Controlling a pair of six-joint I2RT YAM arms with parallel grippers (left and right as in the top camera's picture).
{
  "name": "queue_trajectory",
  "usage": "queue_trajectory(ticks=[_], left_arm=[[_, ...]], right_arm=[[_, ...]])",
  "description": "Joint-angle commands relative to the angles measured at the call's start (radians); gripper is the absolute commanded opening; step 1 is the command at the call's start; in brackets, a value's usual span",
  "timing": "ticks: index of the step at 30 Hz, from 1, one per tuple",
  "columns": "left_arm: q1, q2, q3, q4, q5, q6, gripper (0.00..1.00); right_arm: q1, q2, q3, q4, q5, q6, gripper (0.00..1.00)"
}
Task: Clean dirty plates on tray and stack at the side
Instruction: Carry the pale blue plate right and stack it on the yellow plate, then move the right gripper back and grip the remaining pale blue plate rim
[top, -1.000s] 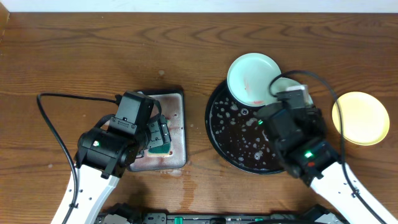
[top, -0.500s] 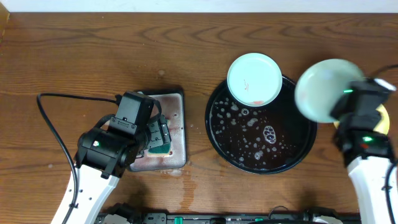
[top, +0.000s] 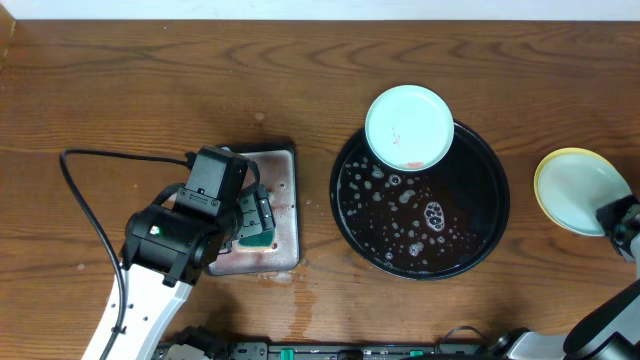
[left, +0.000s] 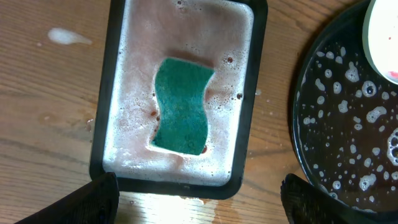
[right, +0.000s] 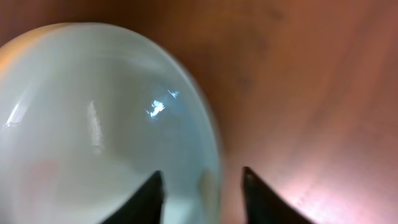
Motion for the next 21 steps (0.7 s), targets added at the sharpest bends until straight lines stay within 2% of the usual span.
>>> queue_trajectory(ticks=[1, 3, 7, 9, 13, 16, 21], left_arm=[[0.004, 0.002, 0.0, -0.002, -0.002, 0.003, 0.84], [0.004, 0.002, 0.0, -0.002, -0.002, 0.003, 0.84], [0.004, 0.002, 0.0, -0.002, -0.002, 0.003, 0.84], [0.004, 0.002, 0.0, -0.003, -0.002, 0.003, 0.84], [0.004, 0.002, 0.0, -0.002, -0.002, 0.003, 0.84], [0.004, 0.002, 0.0, -0.003, -0.002, 0.003, 0.84], [0.004, 0.002, 0.0, -0.002, -0.002, 0.003, 0.84]], right_arm=[[0.03, -0.027, 0.019, 0.104, -0.438, -0.077, 0.5], [0.09, -0.05, 0.031, 0.148, -0.581, -0.077, 0.51], [0.261, -0.074, 0.037, 0.171, -0.599, -0.123, 0.52], [0.389, -0.066, 0.036, 0.175, -0.517, -0.179, 0.52], [0.683, 0.027, 0.036, 0.248, -0.136, -0.357, 0.5], [0.769, 0.118, 0.036, 0.34, -0.073, -0.419, 0.48], [0.81, 0.269, 0.036, 0.503, -0.072, -0.417, 0.45]])
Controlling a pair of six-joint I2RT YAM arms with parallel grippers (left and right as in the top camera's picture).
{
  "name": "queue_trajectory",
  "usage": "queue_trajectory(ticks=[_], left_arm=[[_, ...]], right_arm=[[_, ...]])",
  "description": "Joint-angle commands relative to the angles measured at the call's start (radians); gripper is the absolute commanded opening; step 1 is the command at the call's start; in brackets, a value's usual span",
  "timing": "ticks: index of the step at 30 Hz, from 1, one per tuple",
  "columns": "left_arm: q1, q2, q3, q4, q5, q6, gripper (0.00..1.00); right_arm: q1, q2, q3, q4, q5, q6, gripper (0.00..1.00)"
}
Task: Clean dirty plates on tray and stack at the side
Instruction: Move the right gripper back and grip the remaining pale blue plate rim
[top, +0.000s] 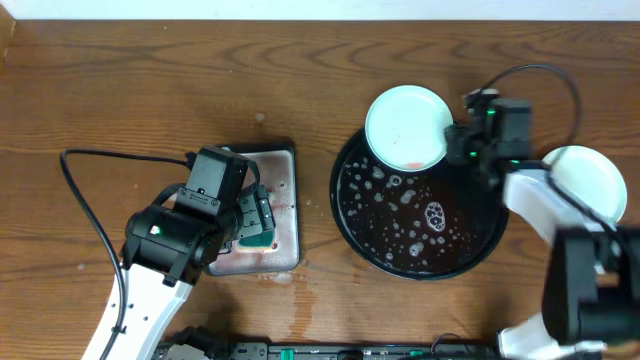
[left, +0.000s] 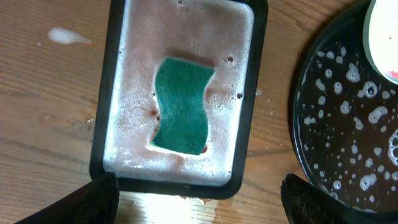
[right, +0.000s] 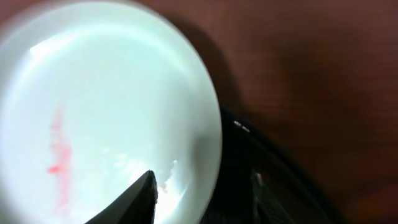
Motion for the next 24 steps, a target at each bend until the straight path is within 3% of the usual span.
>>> queue_trajectory(ticks=[1, 4, 8, 16, 24], left_arm=[[0.004, 0.001, 0.0, -0.002, -0.002, 0.003, 0.84], [0.004, 0.001, 0.0, -0.002, -0.002, 0.003, 0.84], [0.004, 0.001, 0.0, -0.002, -0.002, 0.003, 0.84], [0.004, 0.001, 0.0, -0.002, -0.002, 0.003, 0.84], [0.004, 0.001, 0.0, -0.002, -0.002, 0.003, 0.84]], right_arm=[[0.01, 0.097, 0.008, 0.083, 0.07, -0.052, 0.45], [0.01, 0.145, 0.008, 0.122, 0.066, 0.027, 0.39], [0.01, 0.159, 0.008, 0.132, 0.009, 0.076, 0.01], [0.01, -0.033, 0.008, -0.074, -0.006, 0.127, 0.01], [0.01, -0.278, 0.008, -0.484, 0.03, 0.277, 0.01]])
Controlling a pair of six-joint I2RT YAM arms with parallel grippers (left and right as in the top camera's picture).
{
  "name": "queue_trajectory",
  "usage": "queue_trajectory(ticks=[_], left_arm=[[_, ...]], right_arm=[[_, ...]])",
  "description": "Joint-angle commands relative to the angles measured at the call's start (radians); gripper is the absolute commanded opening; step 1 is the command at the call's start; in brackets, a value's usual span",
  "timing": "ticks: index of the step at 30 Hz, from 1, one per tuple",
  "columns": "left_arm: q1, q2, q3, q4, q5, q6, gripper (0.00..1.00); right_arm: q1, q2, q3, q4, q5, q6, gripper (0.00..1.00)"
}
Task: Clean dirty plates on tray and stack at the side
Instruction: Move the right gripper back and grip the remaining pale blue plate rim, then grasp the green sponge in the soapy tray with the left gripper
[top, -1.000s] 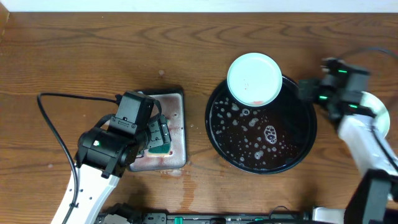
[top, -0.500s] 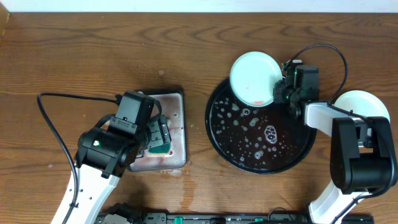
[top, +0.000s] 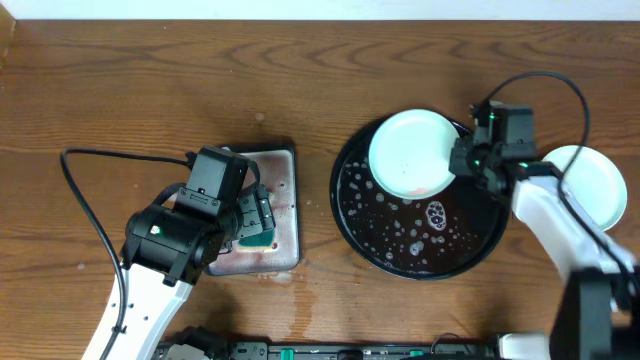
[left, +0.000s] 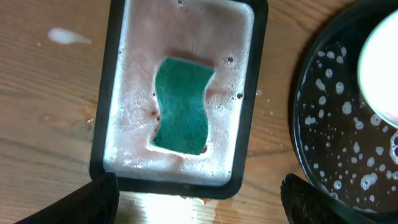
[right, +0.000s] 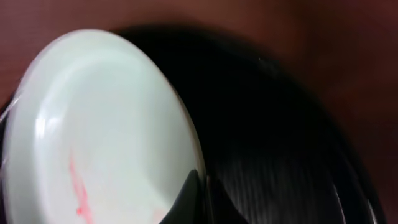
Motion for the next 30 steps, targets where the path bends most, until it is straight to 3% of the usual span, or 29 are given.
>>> queue_trajectory(ticks=[1, 5, 11, 13, 15, 19, 21, 25, 30], left_arm=[[0.004, 0.0, 0.0, -0.003, -0.002, 0.003, 0.84], [0.004, 0.0, 0.0, -0.003, -0.002, 0.003, 0.84], [0.004, 0.0, 0.0, -0.003, -0.002, 0.003, 0.84], [0.004, 0.0, 0.0, -0.002, -0.002, 0.003, 0.84], [0.004, 0.0, 0.0, 0.006, -0.001, 0.003, 0.84], [0.004, 0.004, 0.0, 0.016, -0.029, 0.003, 0.84], [0.004, 0.014, -0.004, 0.016, -0.036, 0.003, 0.84], [0.004, 0.057, -0.071, 0.051, -0.117, 0.0, 0.84], [0.004, 0.169, -0.213, 0.233, -0.208, -0.005, 0.83]], right_arm=[[0.005, -0.08, 0.0, -0.154, 0.013, 0.145, 0.01], [0.005, -0.078, -0.021, -0.354, 0.021, 0.296, 0.01], [0.005, -0.071, -0.137, -0.294, 0.027, 0.472, 0.02], [0.005, -0.072, -0.138, -0.265, 0.026, 0.478, 0.23], [0.005, -0.087, -0.122, -0.224, -0.029, 0.374, 0.3], [0.005, -0.163, -0.047, -0.237, -0.167, 0.111, 0.34], [0.005, -0.211, -0.013, -0.269, -0.183, 0.046, 0.34], [0.005, -0.329, 0.008, -0.33, -0.181, 0.003, 0.37], [0.005, -0.396, 0.008, -0.399, -0.163, 0.004, 0.38]])
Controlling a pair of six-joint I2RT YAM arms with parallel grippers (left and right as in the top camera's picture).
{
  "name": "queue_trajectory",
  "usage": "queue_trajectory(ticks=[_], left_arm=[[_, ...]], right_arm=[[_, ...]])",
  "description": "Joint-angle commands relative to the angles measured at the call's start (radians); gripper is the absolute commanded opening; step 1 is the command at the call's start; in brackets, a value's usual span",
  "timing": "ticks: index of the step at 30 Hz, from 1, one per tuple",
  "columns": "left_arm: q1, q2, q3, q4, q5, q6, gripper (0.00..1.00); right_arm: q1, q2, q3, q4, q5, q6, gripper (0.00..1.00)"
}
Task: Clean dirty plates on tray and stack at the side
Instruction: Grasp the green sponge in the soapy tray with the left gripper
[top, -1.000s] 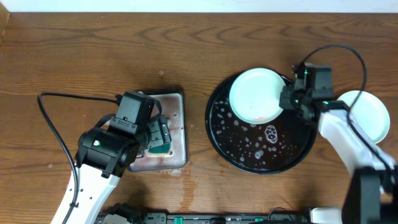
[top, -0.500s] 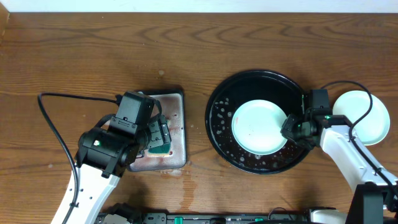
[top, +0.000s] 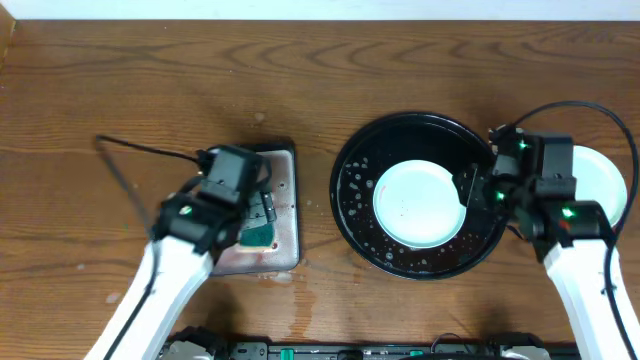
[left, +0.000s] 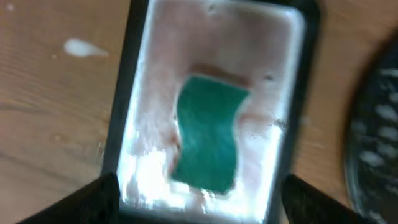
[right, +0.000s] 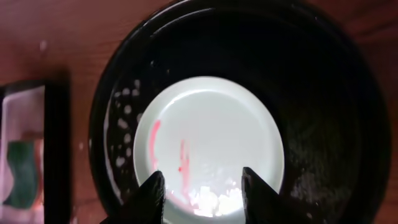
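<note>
A white plate (top: 418, 203) with red streaks (right: 208, 146) lies flat in the middle of the round black tray (top: 400, 140), among suds. My right gripper (top: 470, 190) hangs open over the plate's right side, its fingers (right: 152, 196) apart above it (right: 205, 199). A green sponge (left: 208, 134) rests in foam in a small black rectangular tray (left: 127, 99). My left gripper (left: 199, 211) hovers open above that sponge tray (top: 283, 170); the left wrist view is blurred.
A second white plate (top: 600, 180) sits on the wooden table right of the round tray, partly behind my right arm. A wet soap smear (left: 84, 46) lies left of the sponge tray. The table's far edge runs along the top.
The plate was tilted at the tray's back with my right gripper shut on its rim; now it lies flat mid-tray and the gripper is open above it. My left arm has shifted over the sponge tray.
My right gripper was open at the plate on the table to the right while the streaked plate leaned on the round tray's far rim. Then it was open at that plate's right edge, then shut on its rim. Now the plate lies flat mid-tray, released.
</note>
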Motion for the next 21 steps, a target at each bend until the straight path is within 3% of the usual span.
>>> queue_trajectory(ticks=[1, 6, 10, 13, 15, 21], left_arm=[[0.004, 0.112, -0.103, 0.101, -0.082, -0.003, 0.79], [0.005, 0.318, -0.132, 0.234, -0.044, -0.003, 0.57], [0.005, 0.465, -0.132, 0.32, 0.13, 0.047, 0.45], [0.005, 0.518, -0.132, 0.344, 0.172, 0.065, 0.31], [0.006, 0.529, -0.132, 0.342, 0.173, 0.073, 0.09], [0.007, 0.458, -0.108, 0.27, 0.172, 0.076, 0.07]], right_arm=[[0.005, -0.006, 0.007, -0.037, 0.003, -0.044, 0.38], [0.005, 0.015, 0.005, -0.114, 0.073, -0.043, 0.4], [0.004, 0.027, 0.005, -0.127, 0.089, -0.043, 0.4], [0.004, 0.029, 0.004, -0.122, 0.093, -0.043, 0.4], [0.004, 0.029, 0.004, -0.121, 0.095, -0.043, 0.4], [0.003, 0.036, 0.004, -0.121, 0.191, -0.016, 0.4]])
